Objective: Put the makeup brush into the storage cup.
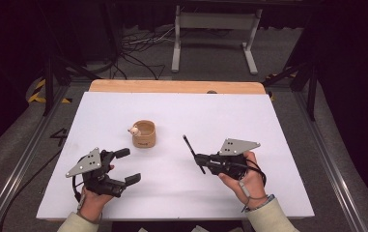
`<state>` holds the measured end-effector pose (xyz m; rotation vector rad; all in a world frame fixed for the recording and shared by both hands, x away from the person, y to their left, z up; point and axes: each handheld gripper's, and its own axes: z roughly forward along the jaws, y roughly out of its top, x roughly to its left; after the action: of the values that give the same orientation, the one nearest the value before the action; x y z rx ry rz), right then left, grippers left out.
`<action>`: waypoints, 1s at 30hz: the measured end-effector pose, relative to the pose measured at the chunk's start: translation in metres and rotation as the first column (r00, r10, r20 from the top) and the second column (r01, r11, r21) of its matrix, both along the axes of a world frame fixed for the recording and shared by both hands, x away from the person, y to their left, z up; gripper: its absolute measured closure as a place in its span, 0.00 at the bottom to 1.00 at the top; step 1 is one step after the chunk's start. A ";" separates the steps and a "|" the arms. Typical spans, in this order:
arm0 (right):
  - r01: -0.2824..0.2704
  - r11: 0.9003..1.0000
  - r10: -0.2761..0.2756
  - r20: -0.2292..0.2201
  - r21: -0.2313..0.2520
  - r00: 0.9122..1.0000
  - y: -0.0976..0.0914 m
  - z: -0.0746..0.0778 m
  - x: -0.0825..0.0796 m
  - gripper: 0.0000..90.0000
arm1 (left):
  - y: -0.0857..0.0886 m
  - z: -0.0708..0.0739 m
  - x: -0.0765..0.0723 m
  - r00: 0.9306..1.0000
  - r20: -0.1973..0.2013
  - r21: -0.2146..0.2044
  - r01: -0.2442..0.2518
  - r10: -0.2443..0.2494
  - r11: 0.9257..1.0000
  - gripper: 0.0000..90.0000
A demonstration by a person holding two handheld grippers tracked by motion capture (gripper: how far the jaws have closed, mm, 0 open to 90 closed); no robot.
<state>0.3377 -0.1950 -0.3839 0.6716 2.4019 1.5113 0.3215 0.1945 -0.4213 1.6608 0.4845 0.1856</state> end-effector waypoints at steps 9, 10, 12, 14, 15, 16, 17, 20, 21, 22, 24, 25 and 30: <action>-0.015 0.992 0.005 0.078 0.123 0.997 -0.003 -0.015 -0.004 0.93 | -0.008 -0.001 0.006 1.000 -0.013 -0.012 -0.009 0.009 1.000 0.07; -0.017 0.992 0.007 0.083 0.127 0.997 -0.002 -0.017 -0.004 0.93 | -0.008 -0.001 0.006 1.000 -0.010 -0.009 -0.008 0.008 1.000 0.07; -0.022 0.993 0.011 0.090 0.120 0.996 -0.001 -0.018 -0.004 0.93 | -0.010 0.000 0.006 1.000 -0.006 -0.005 -0.006 0.006 1.000 0.07; -0.027 0.991 0.015 0.100 0.128 0.995 0.000 -0.019 -0.005 0.93 | -0.013 0.002 0.006 1.000 0.004 0.006 -0.008 0.008 1.000 0.07; -0.031 0.991 0.018 0.104 0.133 0.994 0.000 -0.019 -0.005 0.93 | -0.015 0.004 0.006 1.000 0.005 0.009 -0.004 0.004 1.000 0.08; -0.033 0.991 0.019 0.108 0.133 0.994 0.001 -0.020 -0.006 0.93 | -0.017 0.005 0.007 1.000 0.003 0.007 0.001 -0.001 1.000 0.08; -0.035 0.990 0.019 0.109 0.138 0.994 0.001 -0.020 -0.006 0.93 | -0.019 0.006 0.008 1.000 0.005 0.009 0.005 -0.005 1.000 0.08; -0.042 0.989 0.026 0.115 0.140 0.993 0.005 -0.023 -0.007 0.93 | -0.028 0.010 0.010 1.000 0.007 0.010 0.020 -0.021 1.000 0.08; -0.041 0.990 0.025 0.114 0.138 0.993 0.006 -0.024 -0.008 0.93 | -0.032 0.011 0.011 1.000 0.015 0.022 0.021 -0.021 1.000 0.08; -0.036 0.990 0.021 0.110 0.135 0.994 0.008 -0.025 -0.008 0.93 | -0.035 0.012 0.011 1.000 0.014 0.023 0.020 -0.020 1.000 0.09; -0.026 0.990 0.011 0.107 0.141 0.994 0.011 -0.028 -0.008 0.93 | -0.041 0.012 0.013 1.000 0.006 0.021 0.029 -0.029 0.999 0.11; -0.029 0.989 0.014 0.105 0.145 0.994 0.012 -0.030 -0.008 0.93 | -0.043 0.012 0.014 1.000 -0.001 0.014 0.030 -0.030 0.999 0.12; -0.041 0.988 0.025 0.105 0.149 0.994 0.017 -0.034 -0.009 0.93 | -0.056 0.014 0.019 0.997 -0.043 -0.014 0.058 -0.059 0.998 0.20</action>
<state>0.3287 -0.1784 -0.4178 0.5713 2.2511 1.7106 0.3402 0.1389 -0.4077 1.6678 0.4683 0.1030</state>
